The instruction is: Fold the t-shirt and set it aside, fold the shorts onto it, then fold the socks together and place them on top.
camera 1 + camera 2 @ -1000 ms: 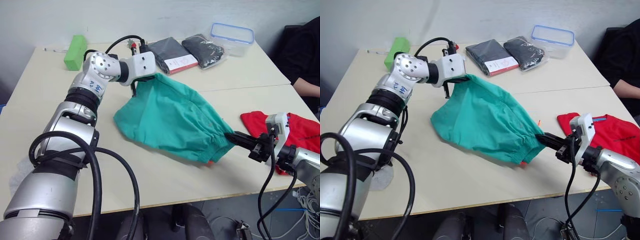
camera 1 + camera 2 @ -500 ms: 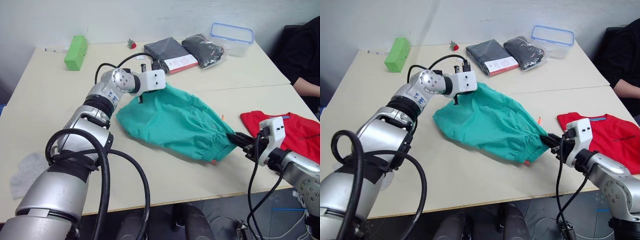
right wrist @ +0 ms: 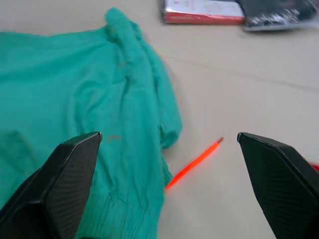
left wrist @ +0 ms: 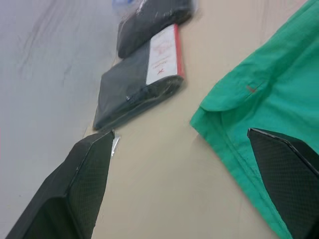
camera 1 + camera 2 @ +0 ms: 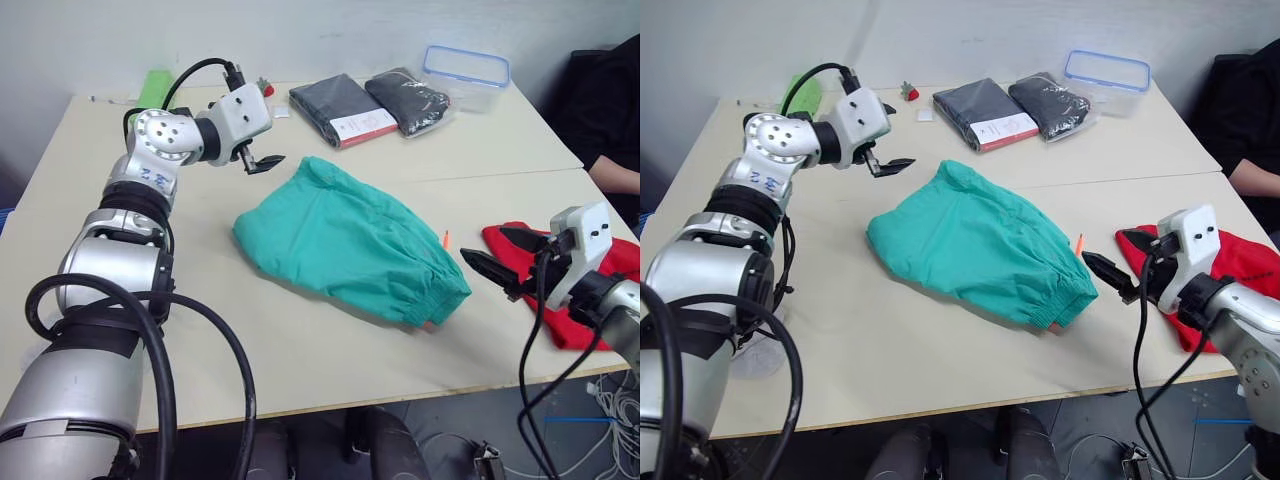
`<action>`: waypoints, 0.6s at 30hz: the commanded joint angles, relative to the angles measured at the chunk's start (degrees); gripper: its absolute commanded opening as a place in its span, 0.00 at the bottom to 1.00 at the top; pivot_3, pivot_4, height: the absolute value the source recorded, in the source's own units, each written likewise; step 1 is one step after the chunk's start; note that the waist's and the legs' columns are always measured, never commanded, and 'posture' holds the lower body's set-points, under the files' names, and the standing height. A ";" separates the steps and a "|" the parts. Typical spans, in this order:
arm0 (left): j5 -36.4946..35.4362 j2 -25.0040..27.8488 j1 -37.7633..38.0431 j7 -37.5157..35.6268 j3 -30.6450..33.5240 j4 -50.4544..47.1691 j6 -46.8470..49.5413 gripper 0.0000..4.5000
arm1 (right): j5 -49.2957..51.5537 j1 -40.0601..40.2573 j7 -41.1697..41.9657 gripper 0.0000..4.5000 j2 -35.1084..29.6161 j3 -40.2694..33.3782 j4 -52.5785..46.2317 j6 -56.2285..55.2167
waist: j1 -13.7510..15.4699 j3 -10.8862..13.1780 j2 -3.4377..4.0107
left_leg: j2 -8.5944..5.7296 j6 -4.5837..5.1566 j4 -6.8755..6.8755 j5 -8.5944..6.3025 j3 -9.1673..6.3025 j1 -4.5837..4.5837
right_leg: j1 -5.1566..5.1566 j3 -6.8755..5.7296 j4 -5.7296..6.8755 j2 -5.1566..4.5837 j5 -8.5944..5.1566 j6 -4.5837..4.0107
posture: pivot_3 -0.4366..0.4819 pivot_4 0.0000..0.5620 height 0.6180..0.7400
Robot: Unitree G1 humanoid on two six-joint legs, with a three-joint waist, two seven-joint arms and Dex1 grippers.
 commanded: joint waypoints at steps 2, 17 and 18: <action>-3.69 4.21 7.56 -13.08 -0.35 -8.85 -5.34 1.00 | -5.65 3.70 4.68 1.00 -1.69 5.09 -8.99 -6.34 | -0.03 0.00 -0.01 | -0.01 -0.01 0.03 0.00 0.07 0.03 | 0.02 -0.02 0.02 0.05 0.00 0.00 | 0.48 0.27 1.00; -1.23 10.05 22.93 -18.42 -6.47 -22.88 -12.17 1.00 | -43.38 3.58 -0.58 1.00 -0.02 31.34 -2.50 -24.12 | 0.06 -0.02 -0.06 | -0.05 0.06 0.22 -0.01 0.20 0.15 | 0.07 0.15 0.20 -0.09 0.02 0.02 | 0.48 0.27 1.00; 0.04 9.48 22.59 -16.47 -7.07 -22.30 -13.15 1.00 | -44.84 2.83 -1.20 1.00 0.72 31.82 -1.25 -24.48 | 0.03 -0.02 -0.06 | -0.04 0.05 0.21 -0.01 0.20 0.16 | 0.08 0.14 0.20 -0.08 0.02 0.01 | 0.48 0.27 1.00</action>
